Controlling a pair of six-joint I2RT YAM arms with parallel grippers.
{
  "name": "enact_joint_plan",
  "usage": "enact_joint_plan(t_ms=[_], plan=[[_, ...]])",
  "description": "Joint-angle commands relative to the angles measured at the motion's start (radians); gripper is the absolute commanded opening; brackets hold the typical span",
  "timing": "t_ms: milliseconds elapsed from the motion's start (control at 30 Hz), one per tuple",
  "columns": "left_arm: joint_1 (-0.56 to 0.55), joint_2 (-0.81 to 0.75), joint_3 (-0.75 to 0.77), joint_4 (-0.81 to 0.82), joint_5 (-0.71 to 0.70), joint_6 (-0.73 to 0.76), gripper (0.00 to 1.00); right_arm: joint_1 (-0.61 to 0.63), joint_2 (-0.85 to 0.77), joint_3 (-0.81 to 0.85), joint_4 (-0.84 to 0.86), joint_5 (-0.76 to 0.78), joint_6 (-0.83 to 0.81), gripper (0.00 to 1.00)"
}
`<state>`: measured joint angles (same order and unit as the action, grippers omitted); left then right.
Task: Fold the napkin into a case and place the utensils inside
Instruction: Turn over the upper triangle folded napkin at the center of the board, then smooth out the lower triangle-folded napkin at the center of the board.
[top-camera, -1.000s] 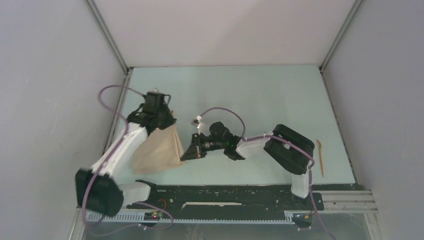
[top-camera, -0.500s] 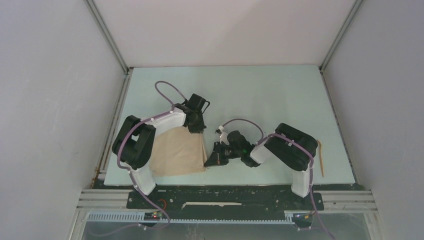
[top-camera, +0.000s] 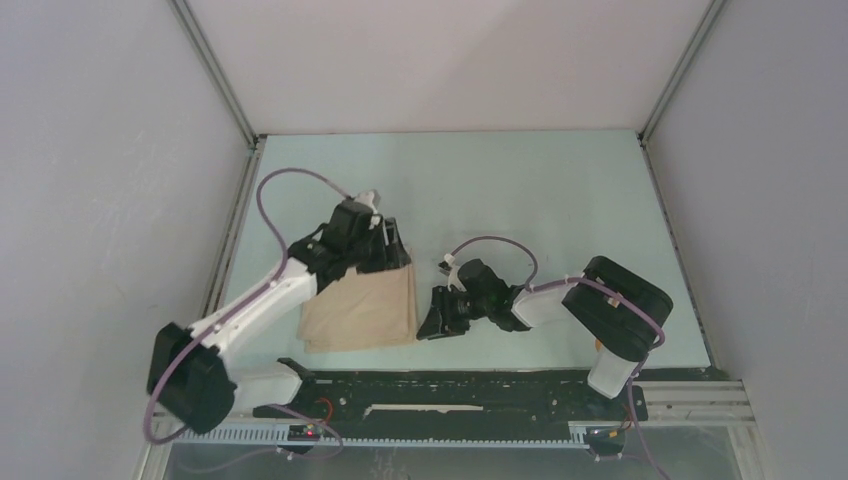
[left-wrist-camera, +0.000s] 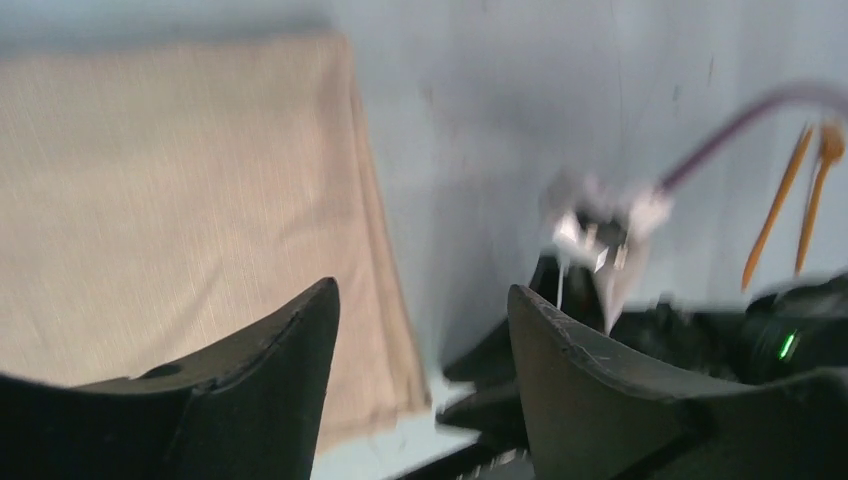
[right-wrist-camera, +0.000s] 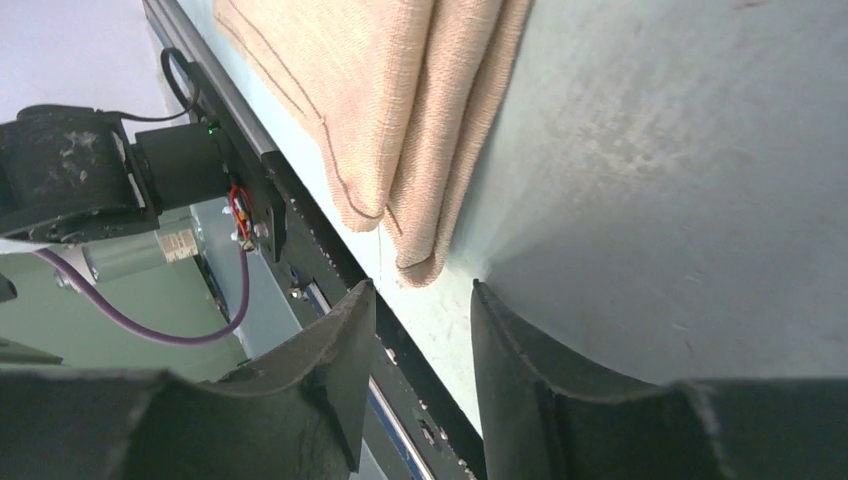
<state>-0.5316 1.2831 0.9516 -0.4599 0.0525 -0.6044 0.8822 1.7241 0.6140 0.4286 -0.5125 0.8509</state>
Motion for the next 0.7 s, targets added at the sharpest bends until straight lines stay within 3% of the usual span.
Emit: enact_joint_plan(t_ms=[0,100,300,433,667], plan=[[-0.117,-0.118,-0.190,-0.064,0.028,-0.053,0.64,-0.008,0.001,-0.010,-0.021,0.017,0.009,0.45],[-0.229,-0.133,-0.240,-0.068,-0.037,-0.120,0.56,-0.002,0.018,-0.010,0.020,0.012,0.035,0.41],[-0.378,-0.021,-0.241,-0.094,-0.159,-0.157,0.52,0.004,0.037,-0.010,0.038,0.002,0.046,0.36],[-0.434,0.050,-0.222,-0.102,-0.206,-0.169,0.40,0.011,0.052,-0.011,0.048,-0.004,0.048,0.35],[-0.460,0.106,-0.201,-0.119,-0.257,-0.167,0.38,0.024,0.074,-0.019,0.084,-0.008,0.056,0.34]])
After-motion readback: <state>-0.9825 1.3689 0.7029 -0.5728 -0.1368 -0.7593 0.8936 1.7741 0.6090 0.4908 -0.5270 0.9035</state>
